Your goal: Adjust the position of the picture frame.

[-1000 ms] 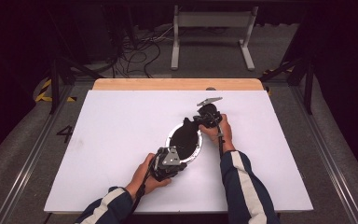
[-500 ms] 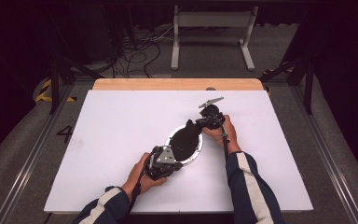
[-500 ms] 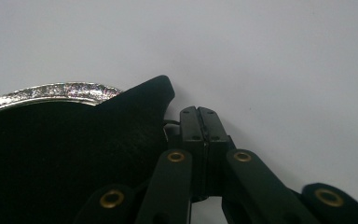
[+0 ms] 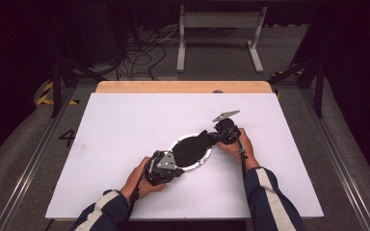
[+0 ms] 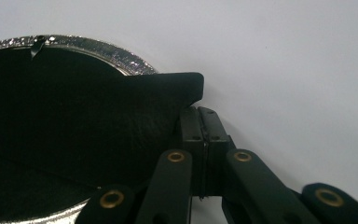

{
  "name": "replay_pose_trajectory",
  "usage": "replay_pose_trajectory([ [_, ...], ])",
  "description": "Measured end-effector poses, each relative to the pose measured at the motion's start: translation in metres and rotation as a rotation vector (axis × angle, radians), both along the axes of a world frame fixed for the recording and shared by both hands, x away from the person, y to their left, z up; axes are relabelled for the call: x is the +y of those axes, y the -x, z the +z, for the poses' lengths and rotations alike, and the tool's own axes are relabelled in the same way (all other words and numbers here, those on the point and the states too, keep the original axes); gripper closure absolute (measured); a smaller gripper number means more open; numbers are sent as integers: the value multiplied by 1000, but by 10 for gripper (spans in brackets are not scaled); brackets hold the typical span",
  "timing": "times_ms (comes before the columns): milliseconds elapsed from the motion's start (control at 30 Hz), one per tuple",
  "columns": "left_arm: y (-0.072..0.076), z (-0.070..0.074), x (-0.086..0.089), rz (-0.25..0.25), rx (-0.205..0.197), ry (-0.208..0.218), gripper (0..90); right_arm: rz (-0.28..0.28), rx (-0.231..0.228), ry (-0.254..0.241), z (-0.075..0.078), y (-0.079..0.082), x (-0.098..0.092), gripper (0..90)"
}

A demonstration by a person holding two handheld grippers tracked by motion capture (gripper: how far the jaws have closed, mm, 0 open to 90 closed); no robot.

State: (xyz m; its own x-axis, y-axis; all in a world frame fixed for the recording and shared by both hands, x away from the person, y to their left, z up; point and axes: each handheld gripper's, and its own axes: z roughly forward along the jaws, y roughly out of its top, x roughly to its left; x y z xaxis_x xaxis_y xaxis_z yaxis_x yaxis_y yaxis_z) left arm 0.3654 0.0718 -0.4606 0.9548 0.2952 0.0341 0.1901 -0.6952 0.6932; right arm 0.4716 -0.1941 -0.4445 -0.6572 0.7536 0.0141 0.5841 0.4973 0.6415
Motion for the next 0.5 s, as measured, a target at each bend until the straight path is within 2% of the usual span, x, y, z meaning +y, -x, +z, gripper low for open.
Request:
replay_pose_trajectory([
  [67,1,0,1,13,13,2,899,3,-23,21,0,6,-1,900],
  [167,3,0,3,19,2,-3,897,4,-12,-16,-2,10,-7,900],
  [233,5,1,4,25,-16,-19,894,6,-16,-16,-2,14,-8,900],
  [367,5,1,8,37,-2,-14,895,4,-40,-2,-3,20,-8,900],
  [400,4,1,8,43,8,-11,897,3,-43,-7,-3,21,-8,900],
  [500,3,2,9,50,3,-21,897,-4,-43,-21,-4,24,-10,900],
])
